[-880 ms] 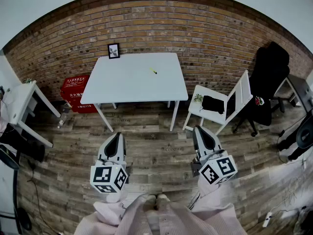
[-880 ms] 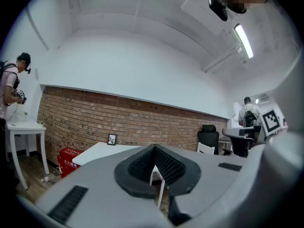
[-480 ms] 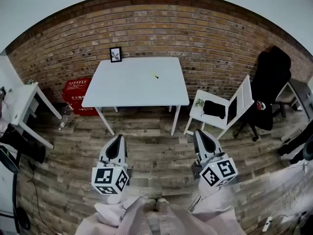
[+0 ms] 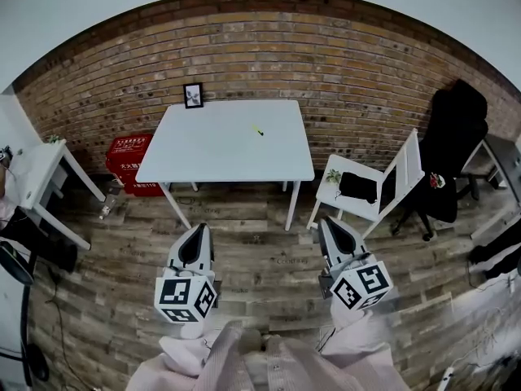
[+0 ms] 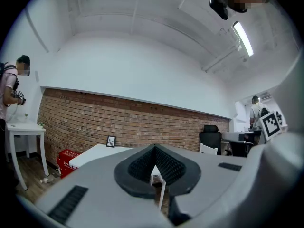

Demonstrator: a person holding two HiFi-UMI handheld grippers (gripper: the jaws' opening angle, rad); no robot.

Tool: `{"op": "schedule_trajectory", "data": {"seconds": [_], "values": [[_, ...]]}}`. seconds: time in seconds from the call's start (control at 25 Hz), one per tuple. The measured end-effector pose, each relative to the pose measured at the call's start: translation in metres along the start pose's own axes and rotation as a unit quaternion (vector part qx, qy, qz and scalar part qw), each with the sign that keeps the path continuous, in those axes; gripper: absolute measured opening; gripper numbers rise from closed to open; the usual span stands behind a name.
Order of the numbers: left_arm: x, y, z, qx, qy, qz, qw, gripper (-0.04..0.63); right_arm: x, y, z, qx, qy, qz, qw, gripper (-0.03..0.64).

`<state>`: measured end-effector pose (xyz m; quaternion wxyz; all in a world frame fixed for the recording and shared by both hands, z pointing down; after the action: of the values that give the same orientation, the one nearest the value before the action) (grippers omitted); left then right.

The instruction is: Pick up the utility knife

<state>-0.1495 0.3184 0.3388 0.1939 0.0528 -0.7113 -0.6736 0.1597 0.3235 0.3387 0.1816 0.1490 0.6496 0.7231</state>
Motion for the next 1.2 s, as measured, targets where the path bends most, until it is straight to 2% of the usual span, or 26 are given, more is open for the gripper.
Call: {"op": "schedule_trajectory", "data": {"seconds": [0.2,0.6,0.92,1.2], "values": [[-0.003,0.008,-0.003,0.006,-0.008,0.003,0.9999,-0.006,-0.008,0.007,-0.003,0.008,-0.006,-0.007,1.0,0.006],[0.003,0.01,-0.016,0.017,-0.012,0.006,0.9998,-0.006,-0.017,0.014,-0.02,0.018,-0.008,-0.019,1.0,0.147],[0.01,0.017,-0.045,0.027,-0.001,0.011,0.9996,-0.006,-0.031,0.026,-0.04,0.033,-0.001,-0.01,0.999,0.147],[0.039,0.018,-0.084,0.035,-0.005,0.021,0.9992,-0.006,-0.045,0.036,-0.082,0.042,0.008,-0.023,0.999,0.147]]}}
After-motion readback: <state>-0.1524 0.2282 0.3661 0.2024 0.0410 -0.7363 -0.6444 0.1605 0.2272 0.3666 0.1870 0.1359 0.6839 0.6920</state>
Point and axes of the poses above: the fingertips, and each gripper's own axes: z backward along the fingers, x to its left, y out of its underside, the point moved 7 cm from there along z, backward along the fingers, and after that the axes turned 6 degrees about z, right-handed, at the moved point
